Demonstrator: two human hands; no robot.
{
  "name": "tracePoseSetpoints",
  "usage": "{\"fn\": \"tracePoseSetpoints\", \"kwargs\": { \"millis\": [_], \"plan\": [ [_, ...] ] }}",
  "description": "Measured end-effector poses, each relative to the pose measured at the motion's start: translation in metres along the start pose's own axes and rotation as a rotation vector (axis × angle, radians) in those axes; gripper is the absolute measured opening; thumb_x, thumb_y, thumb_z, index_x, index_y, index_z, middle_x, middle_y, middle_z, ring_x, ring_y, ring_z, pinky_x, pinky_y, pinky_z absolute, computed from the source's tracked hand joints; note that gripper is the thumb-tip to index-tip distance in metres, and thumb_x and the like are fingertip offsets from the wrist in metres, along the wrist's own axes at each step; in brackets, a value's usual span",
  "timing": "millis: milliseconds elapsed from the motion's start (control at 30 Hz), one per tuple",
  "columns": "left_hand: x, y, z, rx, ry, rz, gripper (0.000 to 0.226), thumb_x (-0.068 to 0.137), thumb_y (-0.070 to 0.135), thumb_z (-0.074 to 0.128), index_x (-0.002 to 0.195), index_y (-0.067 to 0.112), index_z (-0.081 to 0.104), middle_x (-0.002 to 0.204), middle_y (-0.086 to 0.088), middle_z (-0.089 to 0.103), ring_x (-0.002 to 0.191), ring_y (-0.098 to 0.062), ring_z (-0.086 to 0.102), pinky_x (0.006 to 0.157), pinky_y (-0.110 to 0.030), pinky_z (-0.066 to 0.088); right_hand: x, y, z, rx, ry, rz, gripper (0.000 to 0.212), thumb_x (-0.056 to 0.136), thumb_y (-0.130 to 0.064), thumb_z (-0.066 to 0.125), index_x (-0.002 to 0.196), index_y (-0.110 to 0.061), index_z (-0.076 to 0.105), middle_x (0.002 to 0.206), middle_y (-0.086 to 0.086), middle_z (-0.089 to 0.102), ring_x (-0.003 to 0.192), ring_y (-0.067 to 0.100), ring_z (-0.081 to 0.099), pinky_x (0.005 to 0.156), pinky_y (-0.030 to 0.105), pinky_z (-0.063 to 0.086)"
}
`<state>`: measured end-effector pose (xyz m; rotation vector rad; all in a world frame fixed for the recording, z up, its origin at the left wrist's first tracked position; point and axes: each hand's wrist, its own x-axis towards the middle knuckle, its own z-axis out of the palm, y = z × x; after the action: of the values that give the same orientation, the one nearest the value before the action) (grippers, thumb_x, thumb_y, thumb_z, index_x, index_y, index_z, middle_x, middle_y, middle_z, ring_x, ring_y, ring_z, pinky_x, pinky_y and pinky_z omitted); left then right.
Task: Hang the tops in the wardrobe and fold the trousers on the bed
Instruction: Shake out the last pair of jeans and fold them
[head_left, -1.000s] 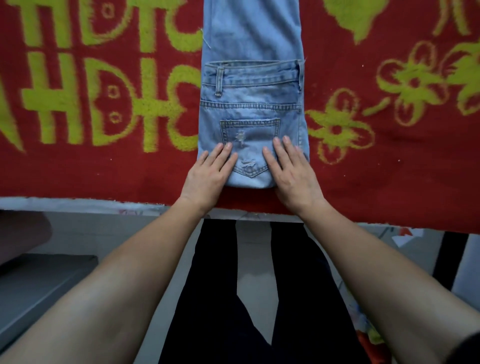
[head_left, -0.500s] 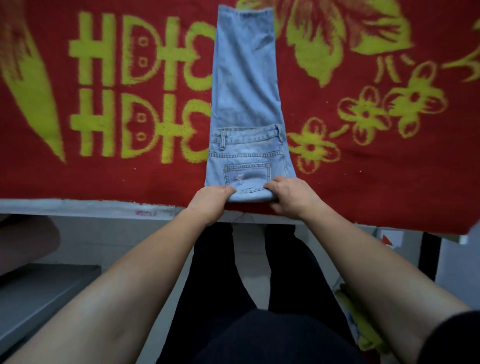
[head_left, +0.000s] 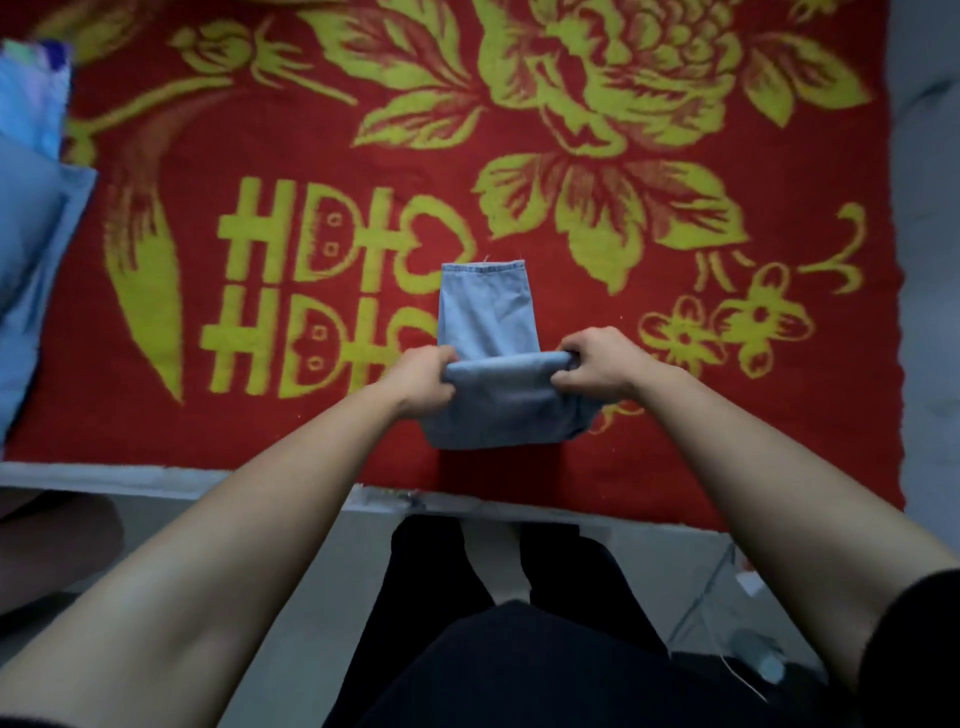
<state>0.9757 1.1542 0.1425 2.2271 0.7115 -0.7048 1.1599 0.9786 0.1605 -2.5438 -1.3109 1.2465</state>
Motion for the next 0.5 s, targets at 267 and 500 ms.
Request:
{"fn": "tracePoseSetpoints", "kwargs": {
  "millis": [267, 500],
  "plan": [
    [0.122, -0.047, -0.017, -0.009, 0.226, -0.154, 0.026, 0.085, 0.018, 0.055, 0.108, 0.023, 0.066, 0.109, -0.012, 0.069, 0.105, -0.035, 0.063, 0.082, -0.04, 0.052, 0.129, 0.017, 0.005, 0.305, 0.263, 0.117, 0.041, 0.081, -0.035, 0.065, 0.12, -0.024, 0.066, 0.116, 0.003, 0.07, 0.109, 0.024, 0.062, 0.092, 0.033, 0.05],
    [0.204, -0.076, 0.005, 0.053, 0.532, -0.208, 0.036, 0.092, 0.027, 0.052, 0.128, 0.024, 0.058, 0.129, -0.01, 0.059, 0.121, -0.033, 0.053, 0.094, -0.041, 0.044, 0.227, 0.054, 0.039, 0.349, 0.632, 0.147, 0.043, 0.094, -0.034, 0.054, 0.131, -0.013, 0.061, 0.13, 0.012, 0.06, 0.121, 0.025, 0.056, 0.102, 0.026, 0.037]
  ]
}}
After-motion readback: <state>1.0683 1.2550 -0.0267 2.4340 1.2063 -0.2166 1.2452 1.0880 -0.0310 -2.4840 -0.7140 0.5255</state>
